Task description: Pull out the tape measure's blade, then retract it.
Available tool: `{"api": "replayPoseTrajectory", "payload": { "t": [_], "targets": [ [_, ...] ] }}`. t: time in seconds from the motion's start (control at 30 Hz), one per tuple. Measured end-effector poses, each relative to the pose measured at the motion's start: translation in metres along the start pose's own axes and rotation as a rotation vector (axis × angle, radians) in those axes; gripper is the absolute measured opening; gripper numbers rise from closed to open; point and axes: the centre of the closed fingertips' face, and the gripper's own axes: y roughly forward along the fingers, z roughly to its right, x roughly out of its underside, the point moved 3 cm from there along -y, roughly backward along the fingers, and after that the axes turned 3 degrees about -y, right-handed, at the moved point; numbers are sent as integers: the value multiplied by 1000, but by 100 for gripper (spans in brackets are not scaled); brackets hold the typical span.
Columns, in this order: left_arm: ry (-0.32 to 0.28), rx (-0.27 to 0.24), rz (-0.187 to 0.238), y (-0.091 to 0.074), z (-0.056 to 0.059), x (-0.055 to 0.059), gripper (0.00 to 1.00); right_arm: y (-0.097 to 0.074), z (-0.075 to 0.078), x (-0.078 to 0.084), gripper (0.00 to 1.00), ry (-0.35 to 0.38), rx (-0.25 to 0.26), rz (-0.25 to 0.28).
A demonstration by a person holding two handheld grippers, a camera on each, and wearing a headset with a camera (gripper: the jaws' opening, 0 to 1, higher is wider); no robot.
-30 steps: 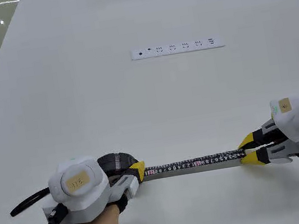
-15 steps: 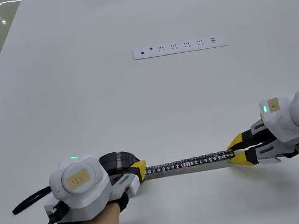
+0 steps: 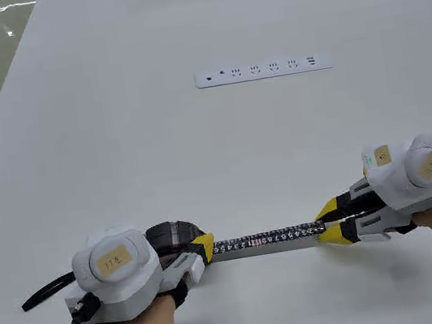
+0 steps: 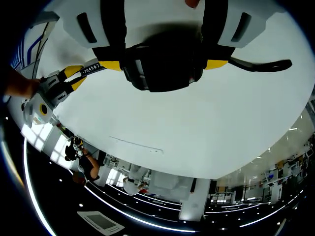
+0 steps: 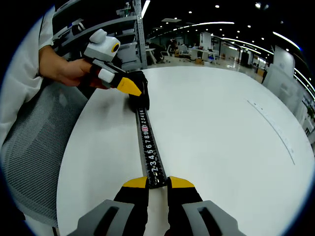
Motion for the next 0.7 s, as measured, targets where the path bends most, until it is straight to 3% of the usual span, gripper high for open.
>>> {"api": "replayPoseTrajectory", "payload": {
  "t": [0.7],
  "targets": [
    [-20,14,1,-1,0,-1,57,28,-8,-27,11,14,-28,59]
  ]
}}
